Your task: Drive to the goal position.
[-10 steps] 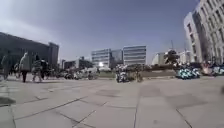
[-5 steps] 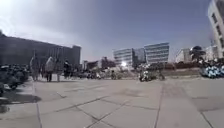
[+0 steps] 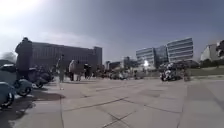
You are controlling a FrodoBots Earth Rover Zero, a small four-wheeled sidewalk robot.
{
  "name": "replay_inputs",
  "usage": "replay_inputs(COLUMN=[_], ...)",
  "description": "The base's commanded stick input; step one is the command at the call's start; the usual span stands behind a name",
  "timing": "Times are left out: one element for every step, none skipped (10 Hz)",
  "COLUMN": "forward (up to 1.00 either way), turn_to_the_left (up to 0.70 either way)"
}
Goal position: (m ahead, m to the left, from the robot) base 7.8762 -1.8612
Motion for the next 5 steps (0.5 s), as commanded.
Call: replay_inputs(forward=[0.0,0.0,0.0,0.0,0.0], turn_to_the_left=[0.5,0.5,0.5,0.09,0.0])
